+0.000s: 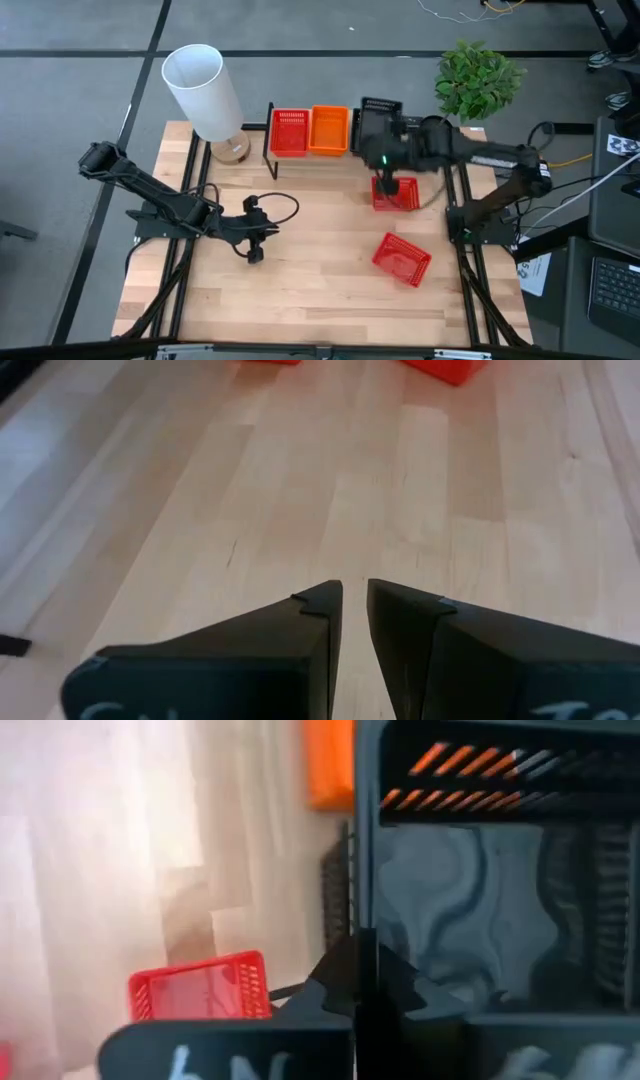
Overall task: Stack baskets on shelf by color
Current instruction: Stack the black basket on the stacked black baskets on the shelf
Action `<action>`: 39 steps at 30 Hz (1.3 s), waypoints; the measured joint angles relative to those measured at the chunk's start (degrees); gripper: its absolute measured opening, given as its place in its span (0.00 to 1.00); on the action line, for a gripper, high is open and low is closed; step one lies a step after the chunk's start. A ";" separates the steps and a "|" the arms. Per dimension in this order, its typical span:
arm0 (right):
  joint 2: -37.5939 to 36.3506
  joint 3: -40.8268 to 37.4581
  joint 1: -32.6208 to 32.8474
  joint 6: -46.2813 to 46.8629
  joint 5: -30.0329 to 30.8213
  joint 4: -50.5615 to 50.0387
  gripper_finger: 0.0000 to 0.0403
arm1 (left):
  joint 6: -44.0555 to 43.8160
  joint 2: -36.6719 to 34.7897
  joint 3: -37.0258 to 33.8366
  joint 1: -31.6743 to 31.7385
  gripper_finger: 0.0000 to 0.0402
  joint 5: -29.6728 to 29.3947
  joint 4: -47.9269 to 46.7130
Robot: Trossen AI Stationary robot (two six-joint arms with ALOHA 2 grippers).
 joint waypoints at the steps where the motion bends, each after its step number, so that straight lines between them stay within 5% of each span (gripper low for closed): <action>1: 0.01 -0.40 -2.46 -0.96 -2.05 1.13 0.00 | 0.00 0.00 0.00 -0.02 0.11 0.00 0.02; 8: 0.76 -3.47 -12.78 -6.87 -14.44 6.75 0.00 | 0.00 0.00 0.00 0.00 0.11 -0.39 0.06; 16: 1.04 -5.35 -15.58 -9.17 -19.28 8.53 0.00 | 0.00 0.00 0.00 -0.02 0.11 -0.39 0.11; 26: 1.36 -5.38 -17.98 -9.72 -19.70 9.93 0.03 | 0.00 0.00 0.00 -0.02 0.11 -0.37 0.12; 39: 4.71 -5.24 -20.17 -9.62 -19.63 9.50 0.27 | 0.00 0.00 0.00 -0.02 0.11 -0.35 0.11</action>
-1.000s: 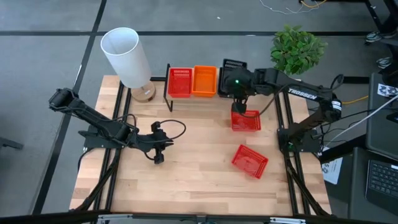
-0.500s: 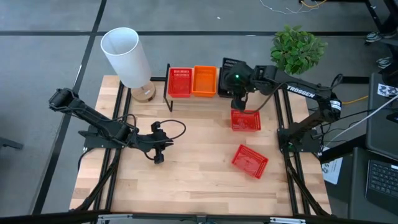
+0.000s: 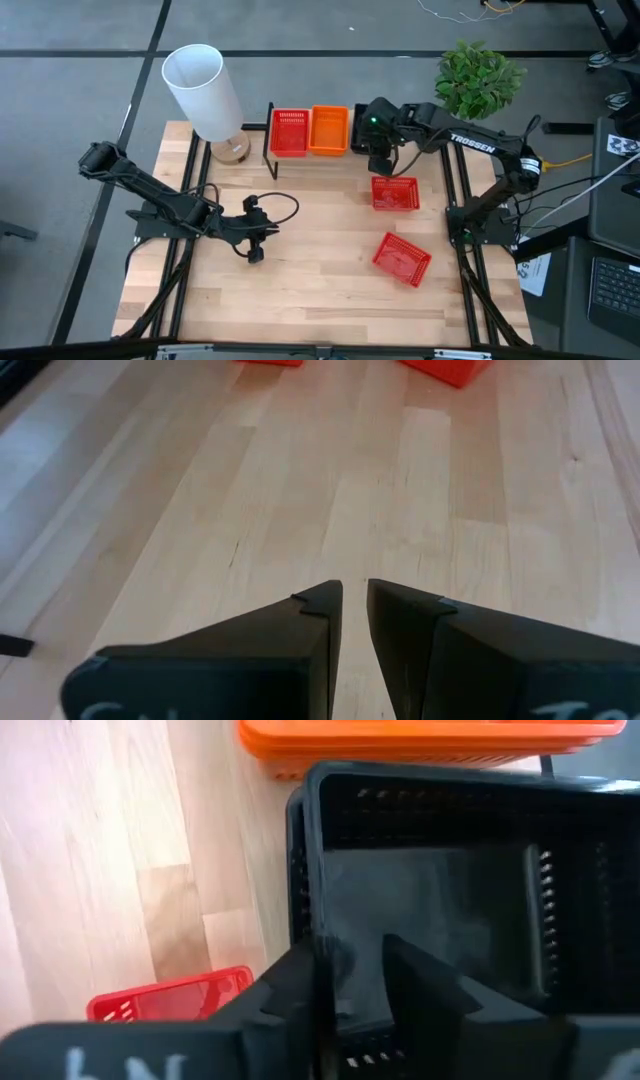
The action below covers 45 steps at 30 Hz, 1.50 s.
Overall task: Stack baskets on shelf by color
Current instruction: Stack the black basket on the stacked black baskets on the shelf, then stack the top red basket on the red basket on the shelf
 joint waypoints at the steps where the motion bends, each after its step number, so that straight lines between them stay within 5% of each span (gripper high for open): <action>1: 0.04 0.37 0.00 0.19 -0.02 -0.26 0.29 | 0.00 0.00 0.00 0.00 0.11 0.00 0.00; 14: -0.47 12.60 2.80 6.43 -0.56 -8.92 0.34 | 0.00 0.00 0.00 0.00 0.11 0.02 0.00; 17: -0.42 12.25 2.99 7.85 -3.44 -9.26 0.34 | 0.00 0.00 0.00 0.00 0.11 0.02 -0.02; 23: 0.14 6.34 3.26 9.19 5.65 -8.23 0.34 | -0.07 0.00 0.00 0.00 0.11 0.06 -0.02; 33: 0.09 5.33 3.37 10.12 5.55 -9.97 0.34 | -0.07 0.00 0.00 -0.02 0.11 0.07 0.00; 45: -0.23 4.82 14.47 25.84 -7.63 -23.98 0.34 | -0.04 0.00 0.00 -0.02 0.11 0.07 -0.02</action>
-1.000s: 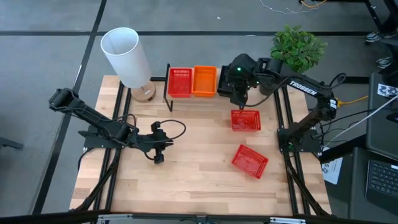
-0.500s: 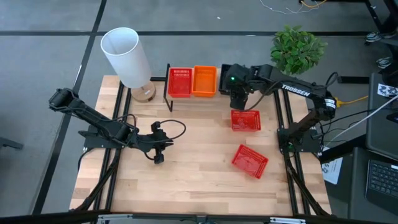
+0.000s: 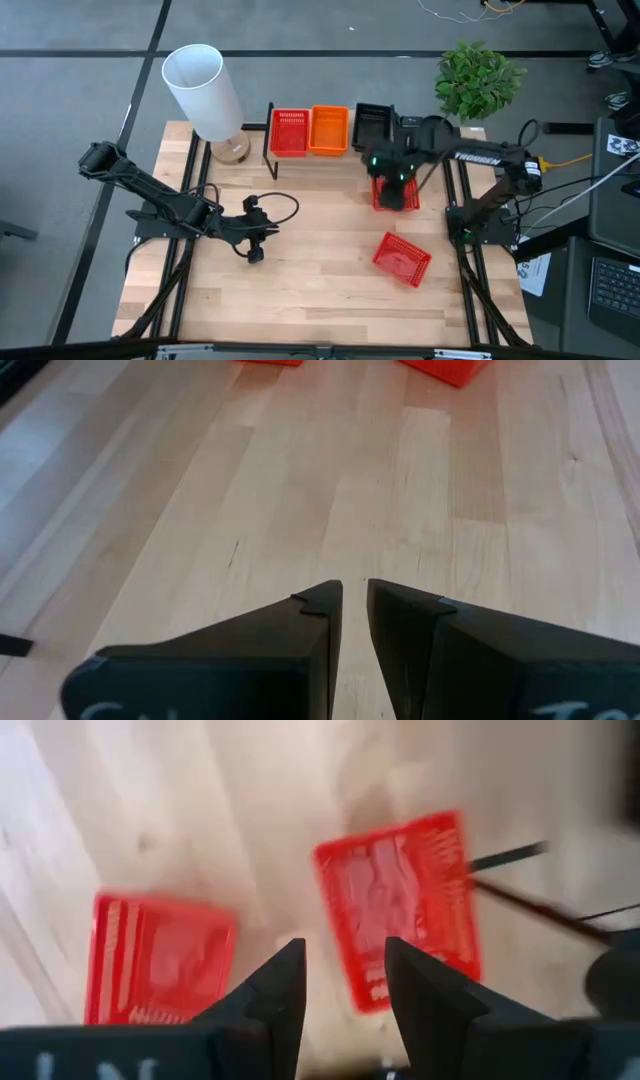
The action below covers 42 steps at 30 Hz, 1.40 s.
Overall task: Stack baskets on shelf by color
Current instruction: Stack the top red basket on the red basket on the shelf
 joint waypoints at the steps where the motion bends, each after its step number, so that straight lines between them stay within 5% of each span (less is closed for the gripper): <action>1: -0.07 -1.27 1.50 0.27 -0.06 -0.08 0.34 | -0.02 0.00 0.00 0.00 0.11 0.00 0.00; 6: -3.38 -10.29 8.41 8.12 0.31 -0.16 0.34 | -0.14 0.00 0.00 -0.02 0.11 0.01 0.00; 12: -12.81 -28.44 13.06 35.99 11.55 1.24 0.34 | -1.87 0.00 0.00 -0.04 0.11 0.11 0.00; 18: -16.50 -42.04 12.22 59.81 20.41 1.27 0.34 | -2.05 0.00 0.00 -0.04 0.11 0.09 0.02; 25: -15.81 -49.45 8.76 71.85 27.66 4.59 0.34 | -2.05 0.00 0.00 -0.04 0.11 0.07 0.26; 30: -13.85 -50.22 5.00 69.79 30.30 10.45 0.34 | -2.03 0.00 0.00 -0.03 0.11 0.04 0.28; 36: -8.67 -50.26 -0.27 55.52 30.62 24.77 0.34 | -2.07 0.00 0.00 -0.03 0.11 0.02 0.31; 42: -7.51 -48.18 2.27 32.85 13.42 53.51 0.34 | -2.03 0.00 0.00 -0.04 0.11 0.02 0.31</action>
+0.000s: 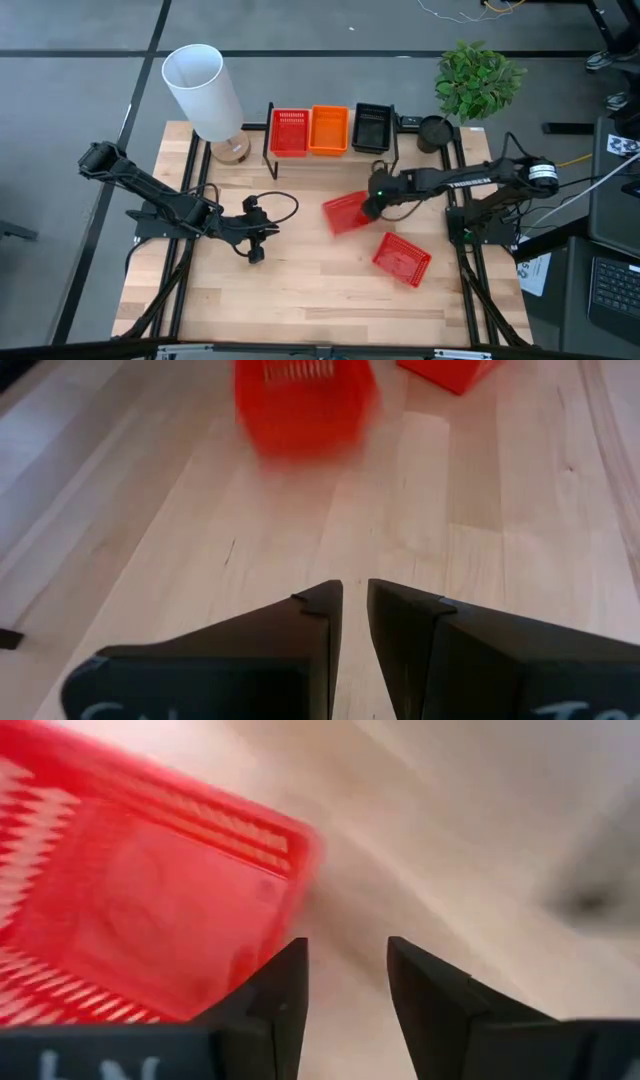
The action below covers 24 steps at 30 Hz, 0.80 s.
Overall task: Stack baskets on shelf by color
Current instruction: Stack the top red basket on the red basket on the shelf
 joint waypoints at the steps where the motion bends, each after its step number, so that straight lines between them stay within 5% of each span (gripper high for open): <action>1: -0.24 0.86 1.32 -2.69 -1.46 3.96 0.34 | 0.00 0.00 0.00 0.02 0.11 -0.02 0.00; 7: -1.05 8.62 6.43 -6.17 4.19 0.76 0.34 | -0.02 0.29 0.00 0.00 0.11 0.70 0.30; 13: -1.04 15.25 10.46 -6.51 -3.29 -2.15 0.34 | 11.95 6.69 0.09 0.30 0.12 4.78 10.61; 16: -1.43 19.69 12.72 -7.80 -6.08 -4.90 0.34 | 17.54 10.69 1.43 1.01 0.17 8.74 9.70; 24: -3.86 29.84 19.94 -9.26 -6.81 -10.82 0.34 | 28.18 17.93 8.34 1.51 0.32 5.63 2.27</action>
